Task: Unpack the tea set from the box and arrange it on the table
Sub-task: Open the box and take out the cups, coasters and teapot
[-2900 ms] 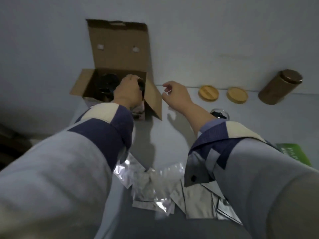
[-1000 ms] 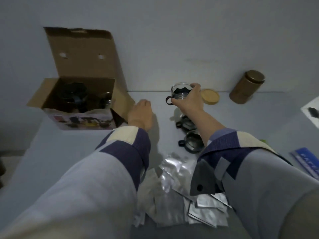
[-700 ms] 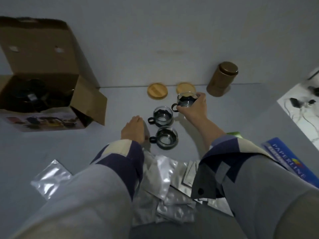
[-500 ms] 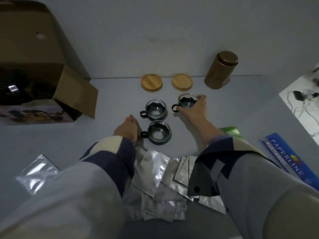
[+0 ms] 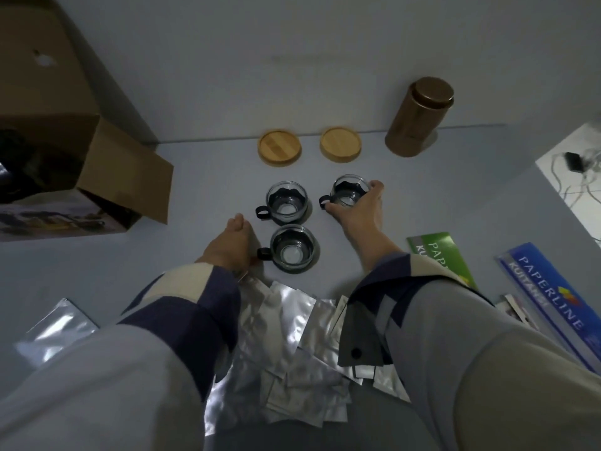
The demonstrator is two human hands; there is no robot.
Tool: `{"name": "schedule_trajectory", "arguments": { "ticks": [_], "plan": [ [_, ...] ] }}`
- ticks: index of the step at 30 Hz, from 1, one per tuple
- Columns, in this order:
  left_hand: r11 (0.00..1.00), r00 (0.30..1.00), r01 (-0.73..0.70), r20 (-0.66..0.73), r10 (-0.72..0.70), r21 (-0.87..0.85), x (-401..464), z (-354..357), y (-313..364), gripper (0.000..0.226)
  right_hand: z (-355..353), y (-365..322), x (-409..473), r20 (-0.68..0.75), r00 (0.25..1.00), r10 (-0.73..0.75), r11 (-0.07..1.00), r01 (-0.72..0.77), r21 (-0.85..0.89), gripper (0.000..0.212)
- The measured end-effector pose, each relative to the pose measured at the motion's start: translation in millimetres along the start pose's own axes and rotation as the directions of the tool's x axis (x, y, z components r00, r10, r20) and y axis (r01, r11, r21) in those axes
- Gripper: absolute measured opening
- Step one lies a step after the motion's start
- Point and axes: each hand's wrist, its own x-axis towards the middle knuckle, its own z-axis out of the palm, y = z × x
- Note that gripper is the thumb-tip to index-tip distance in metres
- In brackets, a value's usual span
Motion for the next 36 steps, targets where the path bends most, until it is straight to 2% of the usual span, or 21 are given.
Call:
{"name": "schedule_trajectory", "arguments": {
  "ticks": [3, 5, 8, 11, 16, 18, 20, 23, 27, 32, 34, 36],
  "plan": [
    [1.0, 1.0, 0.007, 0.022, -0.007, 0.015, -1.5, -0.6, -1.0, 0.082, -4.2, -4.6, -3.8, 0.04, 0.999, 0.035, 0.998, -0.034, -0.046, 0.12],
    [0.999, 0.999, 0.005, 0.04, -0.007, 0.035, -2.2, -2.7, -0.9, 0.086, -9.3, -11.3, -6.9, 0.054, 0.997, 0.056, 0.988, -0.047, -0.147, 0.122],
    [0.999, 0.997, 0.029, 0.071, -0.031, 0.028, -3.4, -15.4, -4.9, 0.074, -18.0, -37.4, -12.6, 0.106, 0.992, 0.074, 0.911, -0.024, -0.413, 0.109],
    [0.999, 0.997, 0.037, 0.061, -0.038, 0.023, -5.5, -38.7, -24.3, 0.051, -17.8, -77.3, -21.1, 0.162, 0.987, -0.001, 0.833, 0.09, -0.545, 0.089],
    [1.0, 0.995, 0.004, -0.099, -0.002, 0.028, -27.7, -94.2, -62.2, 0.058, 16.6, -136.6, -51.1, 0.286, 0.946, -0.151, 0.836, 0.276, -0.475, 0.067],
    [1.0, 0.984, 0.008, -0.177, -0.009, -0.009, -34.9, -117.9, -78.9, 0.051, 35.0, -159.9, -66.5, 0.342, 0.918, -0.202, 0.819, 0.35, -0.456, 0.056],
    [1.0, 0.968, 0.029, -0.249, -0.03, -0.008, -42.6, -135.0, -104.7, 0.039, 54.7, -183.0, -84.1, 0.401, 0.88, -0.256, 0.778, 0.433, -0.455, 0.054],
    [0.996, 0.941, 0.08, -0.332, -0.066, 0.028, -58.3, -155.1, -146.0, 0.05, 87.3, -215.1, -111.9, 0.471, 0.817, -0.332, 0.78, 0.519, -0.351, 0.056],
    [0.984, 0.913, 0.178, -0.376, -0.157, 0.023, -70.3, -171.1, -199.9, 0.061, 141.3, -251.4, -141.9, 0.524, 0.727, -0.444, 0.736, 0.629, -0.249, 0.055],
    [0.965, 0.908, 0.263, -0.34, -0.247, 0.001, -81.4, -174.8, -250.8, 0.068, 202.0, -276.8, -162.9, 0.528, 0.675, -0.516, 0.7, 0.687, -0.195, 0.048],
    [0.961, 0.913, 0.276, -0.307, -0.266, -0.013, -81.5, -173.9, -265.4, 0.07, 221.7, -282.2, -166.0, 0.561, 0.633, -0.534, 0.64, 0.736, -0.222, 0.048],
    [0.963, 0.921, 0.268, -0.292, -0.258, -0.007, -81.1, -171.5, -275.6, 0.073, 240.6, -285.5, -166.6, 0.615, 0.574, -0.541, 0.52, 0.803, -0.291, 0.049]
  ]
}}
